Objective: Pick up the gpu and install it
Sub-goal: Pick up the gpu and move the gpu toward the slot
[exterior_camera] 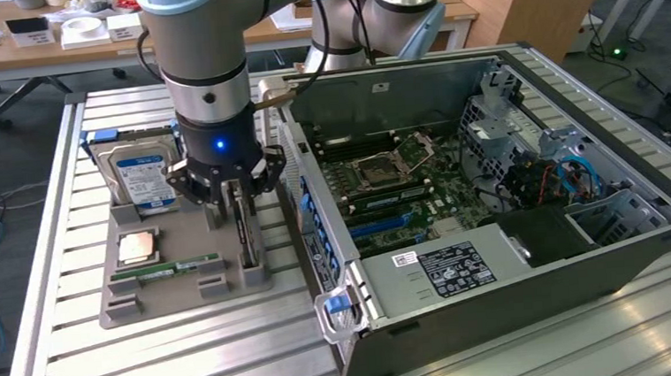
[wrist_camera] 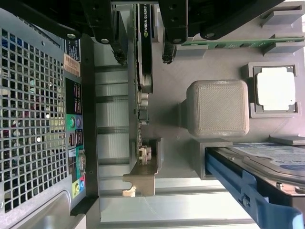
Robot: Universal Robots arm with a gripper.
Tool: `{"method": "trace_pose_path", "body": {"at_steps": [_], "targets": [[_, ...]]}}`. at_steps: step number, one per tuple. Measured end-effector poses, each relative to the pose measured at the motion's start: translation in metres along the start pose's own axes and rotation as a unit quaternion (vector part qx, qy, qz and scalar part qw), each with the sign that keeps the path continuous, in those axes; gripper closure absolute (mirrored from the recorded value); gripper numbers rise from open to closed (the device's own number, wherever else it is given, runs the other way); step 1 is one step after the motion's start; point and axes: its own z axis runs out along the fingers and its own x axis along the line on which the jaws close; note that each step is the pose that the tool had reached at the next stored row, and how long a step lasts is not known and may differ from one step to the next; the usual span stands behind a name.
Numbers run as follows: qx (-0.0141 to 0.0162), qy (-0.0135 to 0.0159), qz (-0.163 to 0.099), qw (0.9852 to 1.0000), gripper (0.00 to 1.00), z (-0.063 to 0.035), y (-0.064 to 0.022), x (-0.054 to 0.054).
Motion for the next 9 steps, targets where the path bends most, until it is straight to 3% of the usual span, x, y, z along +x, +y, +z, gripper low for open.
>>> {"method": "trace_pose_path", "body": {"at_steps": [9], "targets": [[0.0, 0.0, 0.0, 1.0, 0.57, 0.0031, -0.0001, 0.0001]]}}
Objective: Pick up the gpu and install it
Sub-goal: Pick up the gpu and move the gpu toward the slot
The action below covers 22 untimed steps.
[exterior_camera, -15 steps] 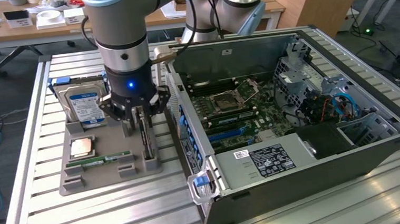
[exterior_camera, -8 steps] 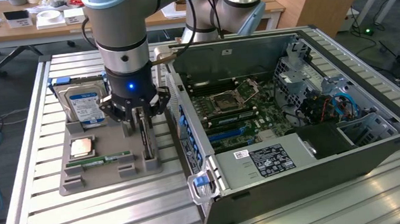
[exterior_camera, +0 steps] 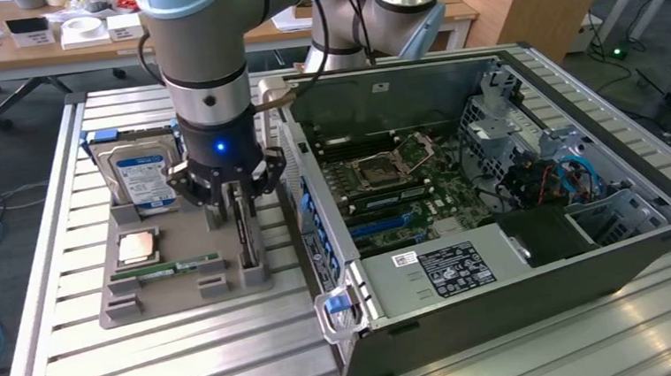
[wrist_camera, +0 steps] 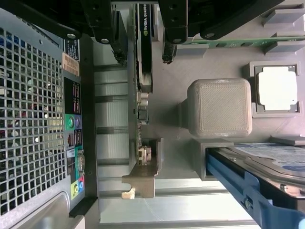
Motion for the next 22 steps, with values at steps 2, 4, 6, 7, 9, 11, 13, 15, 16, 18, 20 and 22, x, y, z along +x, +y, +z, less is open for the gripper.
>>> {"method": "trace_pose_path", "body": {"at_steps": [2, 4, 6, 7, 9, 11, 13, 15, 16, 18, 20, 22], "targets": [[-0.0001, -0.0001, 0.0, 1.0, 0.57, 0.0014, 0.0, 0.0], [0.0, -0.0001, 0.0, 1.0, 0.57, 0.0037, -0.0001, 0.0], [0.0, 0.0, 0.0, 1.0, 0.57, 0.0058, -0.0002, 0.0], [-0.0001, -0.0001, 0.0, 1.0, 0.57, 0.007, -0.0002, 0.0], [-0.0001, -0.0001, 0.0, 1.0, 0.57, 0.0087, -0.0002, 0.0], [0.0, 0.0, 0.0, 1.0, 0.57, 0.0086, -0.0002, 0.0], [0.0, -0.0001, 0.0, 1.0, 0.57, 0.0089, -0.0001, 0.0], [-0.0001, -0.0001, 0.0, 1.0, 0.57, 0.0092, 0.0, 0.0], [-0.0001, -0.0001, 0.0, 1.0, 0.57, 0.0092, 0.0, 0.0], [0.0, 0.0, 0.0, 1.0, 0.57, 0.0092, -0.0001, 0.0], [0.0, 0.0, 0.0, 1.0, 0.57, 0.0095, 0.0, -0.001], [-0.0001, -0.0001, 0.0, 1.0, 0.57, 0.0112, -0.0001, -0.001]]}}
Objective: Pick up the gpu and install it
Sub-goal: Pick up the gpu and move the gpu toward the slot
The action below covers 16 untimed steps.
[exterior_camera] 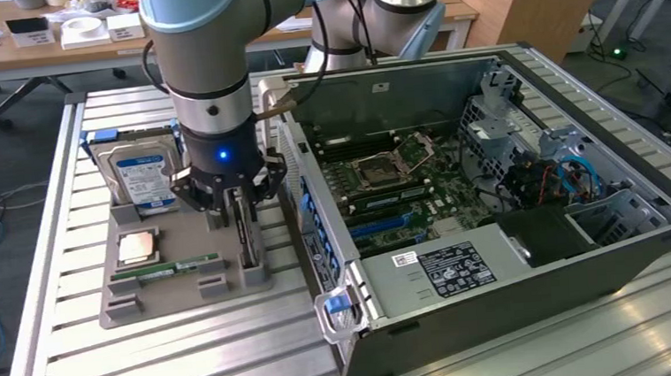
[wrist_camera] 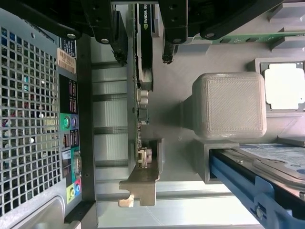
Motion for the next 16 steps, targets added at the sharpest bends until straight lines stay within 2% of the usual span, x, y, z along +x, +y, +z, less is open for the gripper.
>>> {"method": "trace_pose_path", "body": {"at_steps": [5, 16], "targets": [[0.0001, 0.0, 0.0, 1.0, 0.57, 0.004, 0.0007, 0.0001], [0.0, 0.0001, 0.0, 1.0, 0.57, 0.0044, 0.0027, 0.0003]]}}
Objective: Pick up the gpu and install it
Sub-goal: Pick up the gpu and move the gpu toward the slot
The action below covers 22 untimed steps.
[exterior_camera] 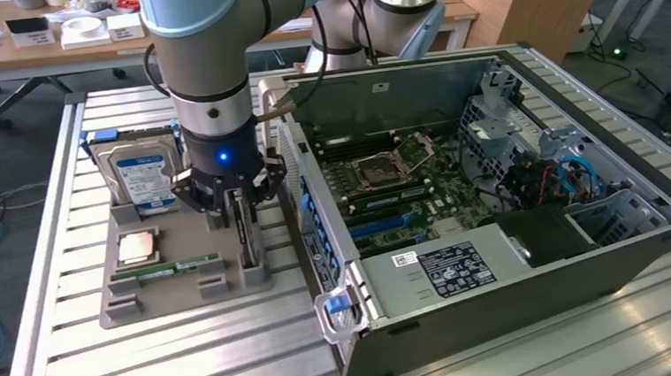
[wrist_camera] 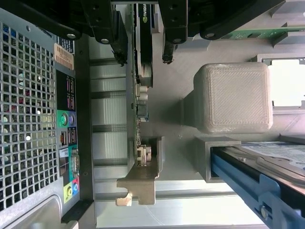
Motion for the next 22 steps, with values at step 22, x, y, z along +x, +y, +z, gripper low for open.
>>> {"method": "trace_pose_path", "body": {"at_steps": [22], "targets": [[0.0001, 0.0001, 0.0, 1.0, 0.57, 0.0039, 0.0, 0.0002]]}}
